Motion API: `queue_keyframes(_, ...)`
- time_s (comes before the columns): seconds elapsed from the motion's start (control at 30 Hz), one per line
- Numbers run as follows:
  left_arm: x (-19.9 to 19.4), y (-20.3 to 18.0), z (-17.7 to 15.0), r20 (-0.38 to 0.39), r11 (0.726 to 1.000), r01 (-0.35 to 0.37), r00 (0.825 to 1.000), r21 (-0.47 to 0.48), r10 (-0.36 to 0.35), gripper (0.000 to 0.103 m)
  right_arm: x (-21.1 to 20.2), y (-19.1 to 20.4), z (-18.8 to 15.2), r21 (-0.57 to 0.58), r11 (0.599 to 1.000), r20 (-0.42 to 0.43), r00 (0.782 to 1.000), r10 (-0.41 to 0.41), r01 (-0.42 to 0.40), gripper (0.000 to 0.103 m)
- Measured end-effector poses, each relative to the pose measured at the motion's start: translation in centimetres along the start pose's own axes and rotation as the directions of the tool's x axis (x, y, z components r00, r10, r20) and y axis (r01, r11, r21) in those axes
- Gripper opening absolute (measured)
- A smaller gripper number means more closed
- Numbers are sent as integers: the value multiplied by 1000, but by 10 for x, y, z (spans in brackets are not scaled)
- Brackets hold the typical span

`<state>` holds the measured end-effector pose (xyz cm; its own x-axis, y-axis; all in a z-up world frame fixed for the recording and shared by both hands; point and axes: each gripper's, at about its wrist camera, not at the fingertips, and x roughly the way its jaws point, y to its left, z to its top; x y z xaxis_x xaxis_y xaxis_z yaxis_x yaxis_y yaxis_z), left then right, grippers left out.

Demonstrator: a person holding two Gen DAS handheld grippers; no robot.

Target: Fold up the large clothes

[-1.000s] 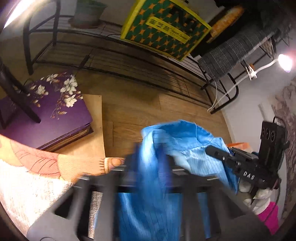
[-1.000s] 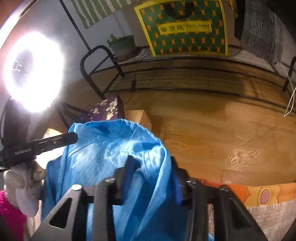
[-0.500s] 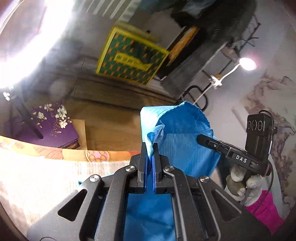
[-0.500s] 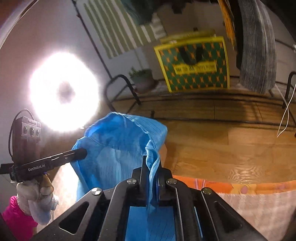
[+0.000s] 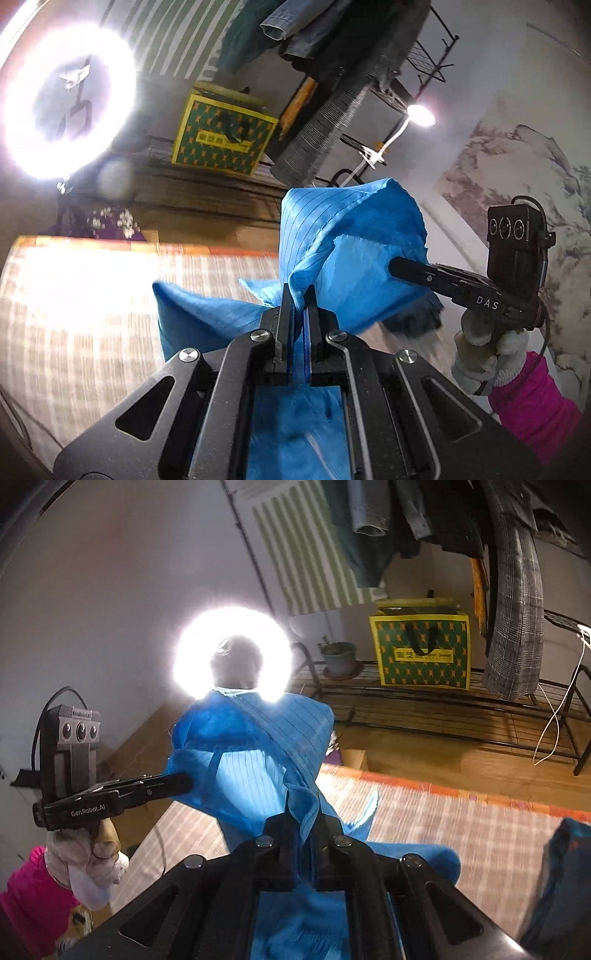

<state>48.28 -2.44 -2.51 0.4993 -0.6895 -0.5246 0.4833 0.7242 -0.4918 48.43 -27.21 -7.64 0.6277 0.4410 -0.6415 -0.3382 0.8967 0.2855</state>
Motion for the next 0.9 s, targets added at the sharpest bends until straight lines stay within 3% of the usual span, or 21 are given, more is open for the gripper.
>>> queue_keyframes(0.3,-42,-25,-111,-68,1000,13,998,5,-12,1,-54,49,-103,-25,1000,-64,998,14,-15,1)
queue_keyframes(0.57,-31,-14,-231,-232,998,-42,972,-51,30,1,-54,61,-216,10,1000,-188,982,-9,11,1)
queue_keyframes(0.7,-25,-9,-268,-281,995,-57,959,-81,32,1,-46,60,-255,0,999,-242,970,-32,33,1)
queue_keyframes(0.83,-26,-11,-281,-314,994,-87,947,-71,60,1,-42,60,-270,0,999,-272,961,-49,51,3)
queue_keyframes(0.9,-37,-15,-279,-307,994,-83,950,-73,57,1,-52,67,-268,-29,998,-259,964,-65,60,15)
